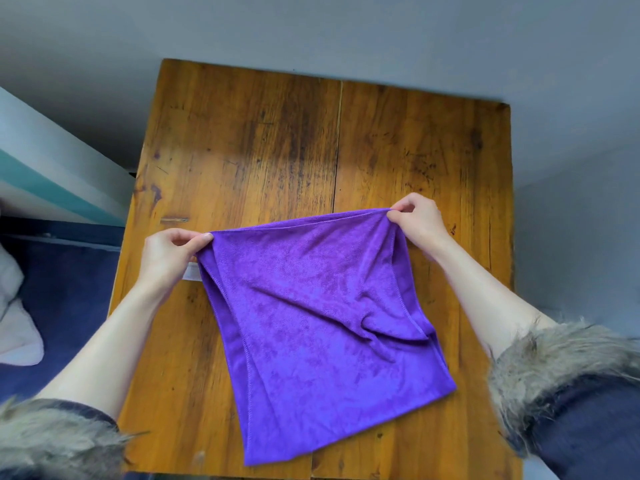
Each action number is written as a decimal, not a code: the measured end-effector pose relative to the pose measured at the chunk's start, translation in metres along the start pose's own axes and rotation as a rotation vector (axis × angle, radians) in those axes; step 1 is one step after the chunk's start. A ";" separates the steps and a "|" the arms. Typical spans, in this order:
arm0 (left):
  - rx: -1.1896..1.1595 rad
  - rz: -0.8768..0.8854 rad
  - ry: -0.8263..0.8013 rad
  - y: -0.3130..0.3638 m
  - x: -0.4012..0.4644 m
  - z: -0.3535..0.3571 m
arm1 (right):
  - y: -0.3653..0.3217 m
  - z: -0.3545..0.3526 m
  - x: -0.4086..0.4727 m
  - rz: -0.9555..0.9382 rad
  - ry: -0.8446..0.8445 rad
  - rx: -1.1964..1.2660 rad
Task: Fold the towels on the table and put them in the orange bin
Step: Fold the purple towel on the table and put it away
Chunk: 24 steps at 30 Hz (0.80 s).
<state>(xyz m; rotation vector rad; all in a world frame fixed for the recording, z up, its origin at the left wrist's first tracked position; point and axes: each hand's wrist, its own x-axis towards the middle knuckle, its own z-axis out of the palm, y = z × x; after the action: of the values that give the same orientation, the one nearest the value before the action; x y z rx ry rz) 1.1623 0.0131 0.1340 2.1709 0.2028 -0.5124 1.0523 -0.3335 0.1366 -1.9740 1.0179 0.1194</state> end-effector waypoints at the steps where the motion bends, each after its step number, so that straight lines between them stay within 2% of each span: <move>1: 0.008 0.014 -0.009 0.002 -0.002 -0.004 | -0.002 -0.006 -0.002 0.011 0.007 0.042; 4: 0.083 0.071 -0.065 0.015 -0.010 -0.020 | -0.009 -0.026 -0.013 0.050 0.022 0.182; 8: 0.237 0.214 -0.125 0.045 -0.027 -0.045 | -0.025 -0.056 -0.039 0.002 0.043 0.217; 13: 0.189 0.335 -0.138 0.084 -0.049 -0.078 | -0.057 -0.096 -0.080 -0.089 0.180 0.226; 20: 0.135 0.497 -0.161 0.133 -0.077 -0.138 | -0.088 -0.130 -0.158 -0.242 0.333 0.078; 22: 0.096 0.538 -0.119 0.147 -0.083 -0.153 | -0.102 -0.139 -0.174 -0.260 0.365 0.166; 24: -0.009 0.560 -0.090 0.163 -0.090 -0.163 | -0.120 -0.147 -0.190 -0.257 0.355 0.424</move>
<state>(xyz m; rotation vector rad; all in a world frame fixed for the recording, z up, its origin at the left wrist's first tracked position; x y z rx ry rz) 1.1809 0.0473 0.3786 2.0690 -0.4418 -0.2821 0.9682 -0.2943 0.3887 -1.7406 0.9050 -0.5627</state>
